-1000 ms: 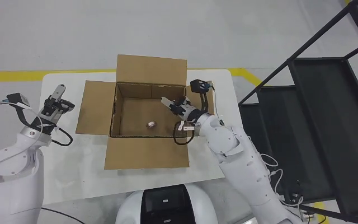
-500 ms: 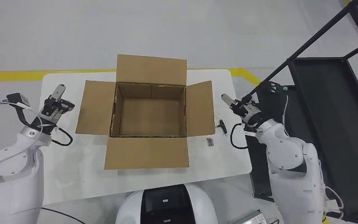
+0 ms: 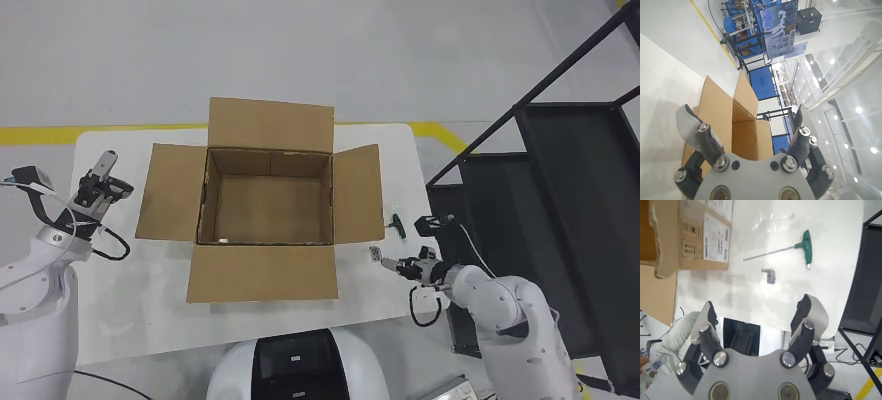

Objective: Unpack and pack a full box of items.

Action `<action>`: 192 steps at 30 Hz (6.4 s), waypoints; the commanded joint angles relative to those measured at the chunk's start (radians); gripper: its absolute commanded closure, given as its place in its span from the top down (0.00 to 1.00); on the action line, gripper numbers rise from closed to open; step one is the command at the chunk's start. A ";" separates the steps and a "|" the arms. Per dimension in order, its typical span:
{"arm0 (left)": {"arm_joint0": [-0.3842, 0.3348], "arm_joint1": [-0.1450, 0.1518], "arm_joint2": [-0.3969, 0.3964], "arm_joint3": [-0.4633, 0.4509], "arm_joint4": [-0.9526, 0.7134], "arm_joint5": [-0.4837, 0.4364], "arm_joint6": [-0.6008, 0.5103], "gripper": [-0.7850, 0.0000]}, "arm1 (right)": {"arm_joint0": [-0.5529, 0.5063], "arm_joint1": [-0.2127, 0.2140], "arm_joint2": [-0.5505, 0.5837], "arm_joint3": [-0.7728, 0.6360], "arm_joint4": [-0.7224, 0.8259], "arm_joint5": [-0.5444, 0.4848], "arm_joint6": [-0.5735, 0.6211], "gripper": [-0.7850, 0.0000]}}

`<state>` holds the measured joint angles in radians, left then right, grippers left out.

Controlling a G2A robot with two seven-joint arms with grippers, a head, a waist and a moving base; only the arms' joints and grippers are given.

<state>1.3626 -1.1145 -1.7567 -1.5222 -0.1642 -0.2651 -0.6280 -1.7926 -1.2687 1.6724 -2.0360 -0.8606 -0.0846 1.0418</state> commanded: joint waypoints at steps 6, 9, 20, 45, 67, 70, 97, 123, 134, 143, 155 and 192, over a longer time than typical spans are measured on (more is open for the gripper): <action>0.000 0.000 0.000 0.000 0.000 0.000 0.000 1.00 | 0.061 0.002 -0.157 0.130 -0.228 -0.031 -0.091 1.00; 0.000 0.000 0.000 0.000 0.000 0.000 0.000 1.00 | 0.092 -0.001 -0.205 0.184 -0.266 -0.006 -0.141 1.00; 0.000 0.000 0.000 0.000 0.000 0.000 0.000 1.00 | 0.195 -0.011 -0.316 0.348 -0.370 0.079 -0.256 0.89; 0.000 0.000 0.000 0.000 0.000 0.000 0.000 1.00 | 0.178 -0.005 -0.226 0.264 -0.335 0.222 -0.266 0.00; 0.000 0.000 0.000 0.000 0.000 0.000 0.000 1.00 | 0.230 -0.020 -0.347 0.408 -0.327 0.246 -0.331 1.00; 0.000 0.000 0.000 0.000 0.000 0.000 0.000 1.00 | 0.240 -0.022 -0.352 0.436 -0.325 0.263 -0.340 1.00; 0.000 0.000 0.000 0.000 0.000 0.000 0.000 1.00 | 0.208 -0.012 -0.244 0.319 -0.327 0.350 -0.337 0.00; 0.000 0.000 0.000 0.000 0.000 0.000 0.000 1.00 | 0.266 -0.031 -0.167 -0.006 0.308 0.184 -0.534 0.00; 0.000 0.000 0.000 0.000 0.000 0.000 0.000 1.00 | 0.504 -0.070 -0.599 0.260 0.202 0.216 -0.434 0.00; 0.000 0.000 0.000 0.000 0.000 0.000 0.000 1.00 | 0.621 -0.105 -0.726 0.388 0.163 0.314 -0.480 1.00; 0.000 0.000 0.000 0.000 0.000 0.000 0.000 1.00 | 0.473 -0.062 -0.413 0.138 0.448 0.147 -0.403 1.00; 0.000 0.000 0.000 0.000 0.000 0.000 0.000 1.00 | 0.225 0.036 -0.105 0.410 -0.329 -0.087 -0.278 1.00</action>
<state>1.3626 -1.1145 -1.7567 -1.5222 -0.1642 -0.2651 -0.6280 -1.5811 -1.2321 1.5792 -1.6472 -1.1767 -0.1730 0.7745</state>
